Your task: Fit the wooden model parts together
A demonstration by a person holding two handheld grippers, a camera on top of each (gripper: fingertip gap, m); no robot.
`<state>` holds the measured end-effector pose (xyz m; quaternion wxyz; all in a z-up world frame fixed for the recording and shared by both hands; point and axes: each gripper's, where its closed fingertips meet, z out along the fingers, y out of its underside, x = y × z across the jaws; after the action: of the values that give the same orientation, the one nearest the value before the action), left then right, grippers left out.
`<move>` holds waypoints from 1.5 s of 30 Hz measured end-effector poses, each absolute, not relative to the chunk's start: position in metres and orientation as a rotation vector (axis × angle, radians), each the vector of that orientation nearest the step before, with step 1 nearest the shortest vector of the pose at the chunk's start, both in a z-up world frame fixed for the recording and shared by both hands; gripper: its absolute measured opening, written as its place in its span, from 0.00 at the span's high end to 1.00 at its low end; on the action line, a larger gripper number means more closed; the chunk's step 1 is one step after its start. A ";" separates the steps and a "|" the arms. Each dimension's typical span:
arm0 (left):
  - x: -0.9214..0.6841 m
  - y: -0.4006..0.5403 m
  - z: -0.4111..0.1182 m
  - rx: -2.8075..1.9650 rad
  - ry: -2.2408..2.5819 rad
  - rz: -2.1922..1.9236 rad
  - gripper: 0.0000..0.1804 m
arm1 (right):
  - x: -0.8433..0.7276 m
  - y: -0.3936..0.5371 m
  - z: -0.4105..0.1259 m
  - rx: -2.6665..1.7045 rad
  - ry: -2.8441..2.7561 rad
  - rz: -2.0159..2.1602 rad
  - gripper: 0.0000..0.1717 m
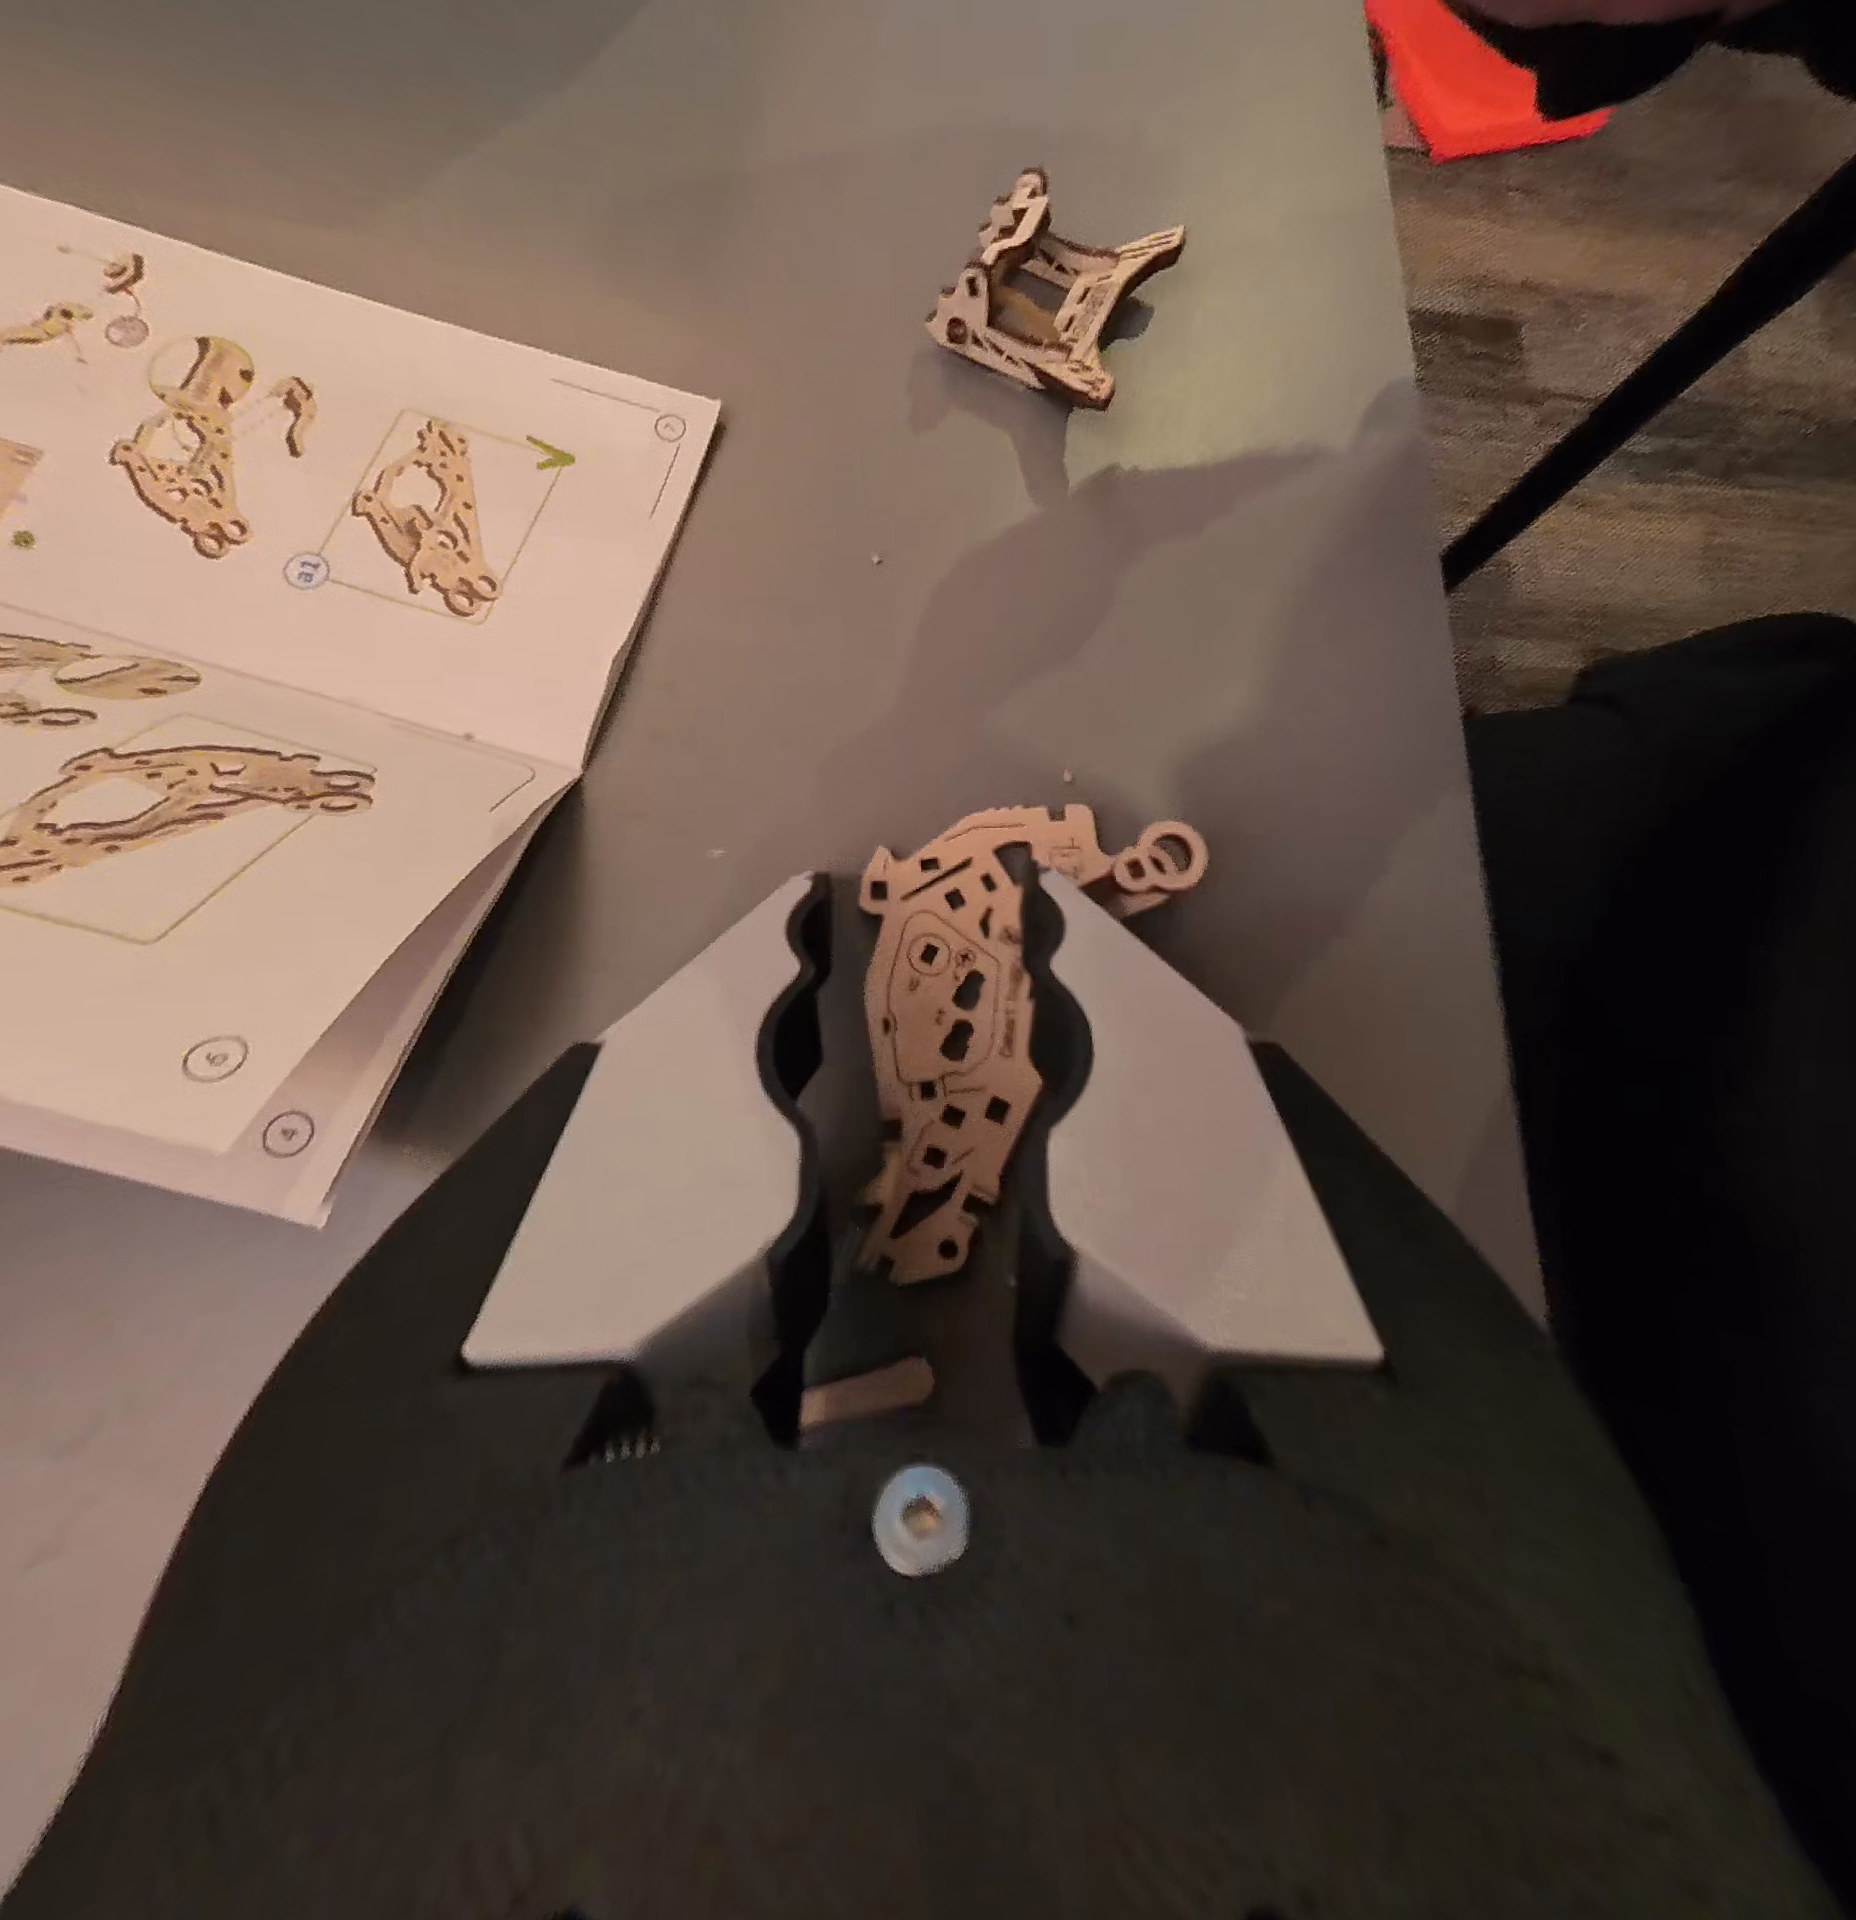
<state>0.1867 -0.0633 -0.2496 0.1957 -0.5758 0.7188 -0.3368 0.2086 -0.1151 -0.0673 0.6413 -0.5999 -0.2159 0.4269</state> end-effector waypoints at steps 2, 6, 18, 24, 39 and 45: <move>0.180 -0.066 -0.235 -1.603 2.003 -1.064 0.77 | 0.211 -0.116 -0.068 -1.368 -0.487 0.969 0.97; 0.163 -0.061 -0.242 -1.597 2.111 -0.947 0.75 | 0.215 -0.116 -0.068 -1.366 -0.480 0.962 0.97; 0.184 -0.074 -0.253 -1.565 2.090 -0.916 0.82 | 0.216 -0.113 -0.075 -1.390 -0.487 0.936 0.97; 0.198 -0.070 -0.247 -1.628 1.954 -0.967 0.75 | 0.218 -0.112 -0.077 -1.404 -0.488 0.912 0.97; 0.141 -0.049 -0.229 -1.681 1.882 -0.989 0.73 | 0.198 -0.101 -0.124 -1.702 -0.734 0.571 0.97; 0.143 -0.054 -0.245 -1.641 1.951 -0.896 0.74 | 0.191 -0.101 -0.125 -1.709 -0.748 0.572 0.97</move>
<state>0.1428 -0.0535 -0.2454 0.2177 -0.5927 0.7046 -0.3237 0.1912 -0.1009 -0.1251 0.5606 -0.7253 -0.3174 0.2429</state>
